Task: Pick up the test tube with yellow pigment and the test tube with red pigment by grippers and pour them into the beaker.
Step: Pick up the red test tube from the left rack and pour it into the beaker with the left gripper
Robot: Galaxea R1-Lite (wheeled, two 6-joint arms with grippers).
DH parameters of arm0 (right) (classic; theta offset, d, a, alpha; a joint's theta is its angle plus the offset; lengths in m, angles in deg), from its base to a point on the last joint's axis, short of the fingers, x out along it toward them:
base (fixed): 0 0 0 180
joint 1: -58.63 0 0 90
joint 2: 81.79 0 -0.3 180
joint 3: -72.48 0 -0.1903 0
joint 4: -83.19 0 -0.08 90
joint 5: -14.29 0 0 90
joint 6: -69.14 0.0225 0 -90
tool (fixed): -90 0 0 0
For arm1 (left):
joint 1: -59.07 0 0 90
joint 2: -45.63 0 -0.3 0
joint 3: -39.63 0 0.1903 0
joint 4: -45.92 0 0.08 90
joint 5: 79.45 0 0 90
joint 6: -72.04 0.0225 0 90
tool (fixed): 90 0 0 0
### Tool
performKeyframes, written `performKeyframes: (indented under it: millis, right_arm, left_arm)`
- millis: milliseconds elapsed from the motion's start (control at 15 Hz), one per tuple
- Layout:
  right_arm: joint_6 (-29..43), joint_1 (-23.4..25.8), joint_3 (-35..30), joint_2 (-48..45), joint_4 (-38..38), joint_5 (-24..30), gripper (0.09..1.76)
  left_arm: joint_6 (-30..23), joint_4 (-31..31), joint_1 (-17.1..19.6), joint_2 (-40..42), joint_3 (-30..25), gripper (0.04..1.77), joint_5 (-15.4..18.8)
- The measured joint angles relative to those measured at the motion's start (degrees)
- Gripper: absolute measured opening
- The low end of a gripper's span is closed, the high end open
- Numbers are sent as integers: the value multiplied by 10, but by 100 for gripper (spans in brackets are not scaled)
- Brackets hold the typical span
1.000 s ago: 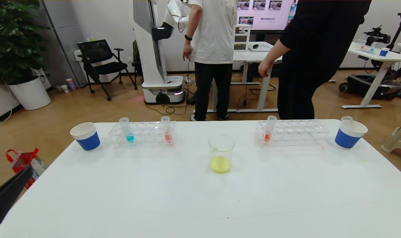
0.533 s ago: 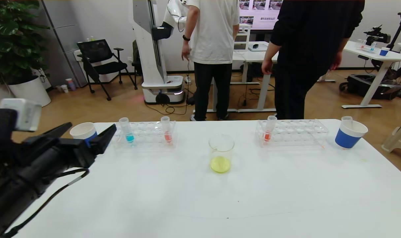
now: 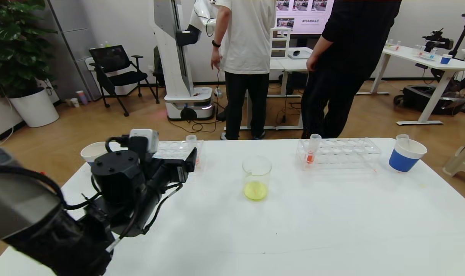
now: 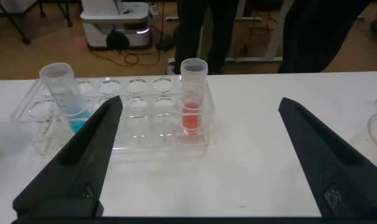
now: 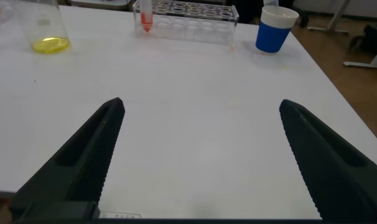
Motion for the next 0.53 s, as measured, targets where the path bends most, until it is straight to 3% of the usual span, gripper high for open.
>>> performKeyframes:
  millis: [200, 533]
  right_arm:
    - [0, 0, 0, 0, 0, 0, 174]
    - [0, 0, 0, 0, 0, 0, 174]
  left_arm:
    - [-4, 34, -4, -83, 40, 175, -4]
    - [3, 8, 22, -160, 159, 175, 3]
